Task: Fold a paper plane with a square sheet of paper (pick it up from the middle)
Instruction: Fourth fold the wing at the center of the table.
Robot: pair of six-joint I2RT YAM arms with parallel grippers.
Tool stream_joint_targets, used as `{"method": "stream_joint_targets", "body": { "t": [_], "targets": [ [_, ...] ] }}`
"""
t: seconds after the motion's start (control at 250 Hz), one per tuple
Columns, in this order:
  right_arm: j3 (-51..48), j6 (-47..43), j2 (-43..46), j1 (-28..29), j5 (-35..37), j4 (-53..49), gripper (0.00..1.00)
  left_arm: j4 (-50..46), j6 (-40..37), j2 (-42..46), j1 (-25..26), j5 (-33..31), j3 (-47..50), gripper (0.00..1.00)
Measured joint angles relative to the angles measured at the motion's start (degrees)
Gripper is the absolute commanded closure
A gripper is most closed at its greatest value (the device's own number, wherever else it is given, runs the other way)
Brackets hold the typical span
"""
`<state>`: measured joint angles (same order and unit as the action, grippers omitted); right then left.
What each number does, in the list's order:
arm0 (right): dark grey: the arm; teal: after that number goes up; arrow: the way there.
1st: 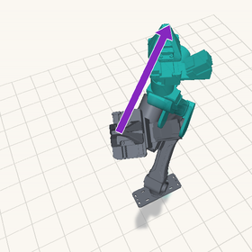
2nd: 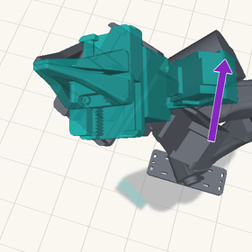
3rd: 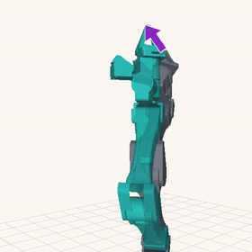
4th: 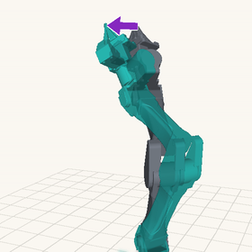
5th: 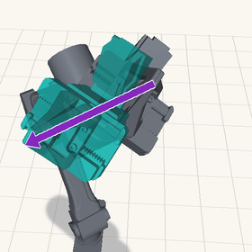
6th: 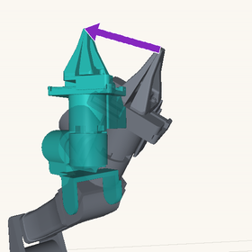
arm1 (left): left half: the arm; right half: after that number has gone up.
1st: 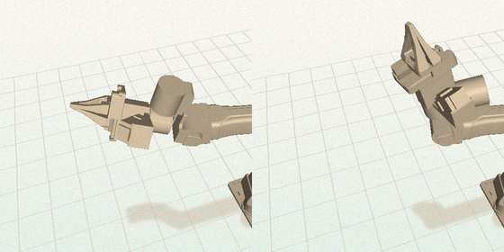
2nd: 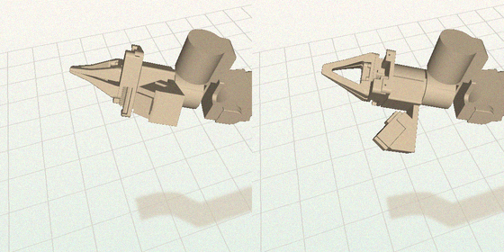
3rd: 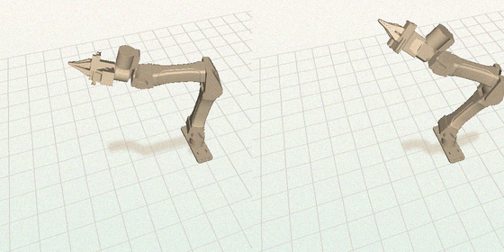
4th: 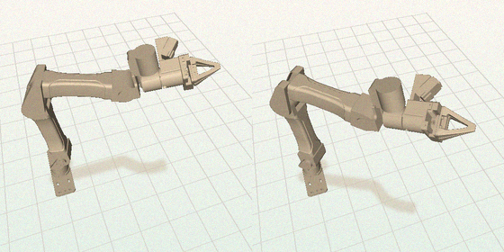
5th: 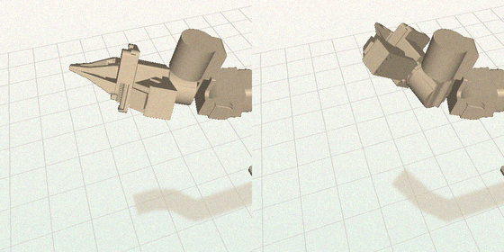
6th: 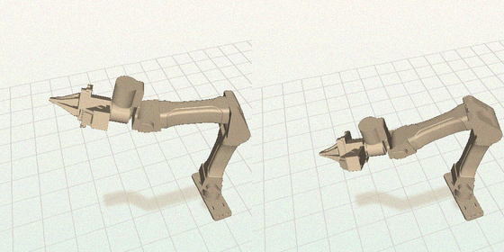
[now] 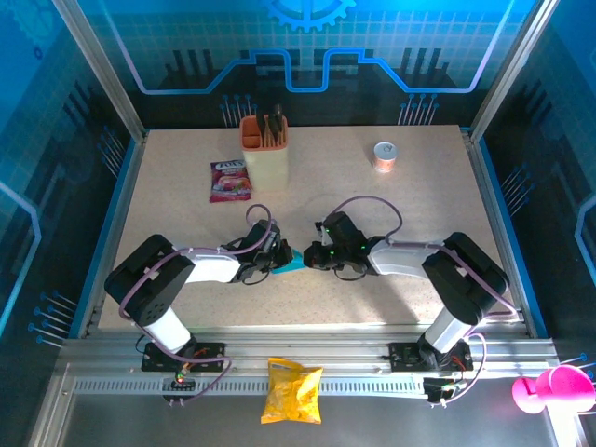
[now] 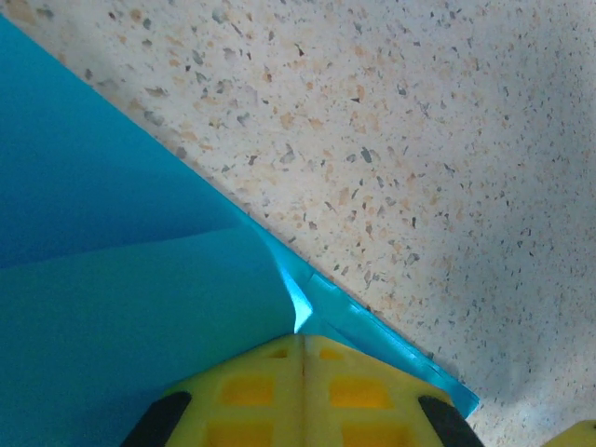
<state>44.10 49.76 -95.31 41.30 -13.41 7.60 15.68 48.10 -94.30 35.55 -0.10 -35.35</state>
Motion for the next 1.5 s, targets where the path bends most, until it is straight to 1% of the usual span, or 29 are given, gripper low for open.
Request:
{"method": "stream_joint_targets", "body": {
  "t": [0.148,0.284,0.443,0.559,0.799,1.047,1.174,1.358,1.498],
  "targets": [
    [3.19,1.07,-4.59,1.09,1.03,0.55,1.00,0.00,0.00,0.00,0.00,0.02,0.00,1.00],
    [4.00,3.19,-8.48,1.01,2.29,0.61,1.00,0.00,0.02,0.00,0.00,0.02,0.00,1.00],
    [4.52,6.84,-8.92,0.90,2.78,0.37,1.00,0.13,0.04,0.22,-0.70,0.13,0.28,1.00],
    [3.78,10.08,-8.90,0.68,2.89,1.22,1.00,0.70,0.07,0.61,-1.95,1.42,1.05,1.00],
    [4.04,13.79,-9.14,0.52,2.86,0.90,1.00,2.78,0.50,2.08,-7.02,4.61,3.91,1.00],
    [5.11,15.69,-10.49,0.26,2.75,1.46,1.00,6.67,3.23,3.23,-13.35,7.56,7.41,1.00],
    [4.59,16.41,-10.56,0.26,2.73,2.54,1.00,7.02,5.66,4.48,-17.42,7.65,8.94,1.00],
    [3.32,17.18,-10.34,0.20,2.78,4.61,1.00,4.94,8.90,6.27,-23.28,7.32,9.62,1.00],
    [2.25,17.59,-9.55,-0.42,2.95,5.05,1.00,0.55,10.49,8.92,-25.75,4.13,9.64,1.00]
  ]
}}
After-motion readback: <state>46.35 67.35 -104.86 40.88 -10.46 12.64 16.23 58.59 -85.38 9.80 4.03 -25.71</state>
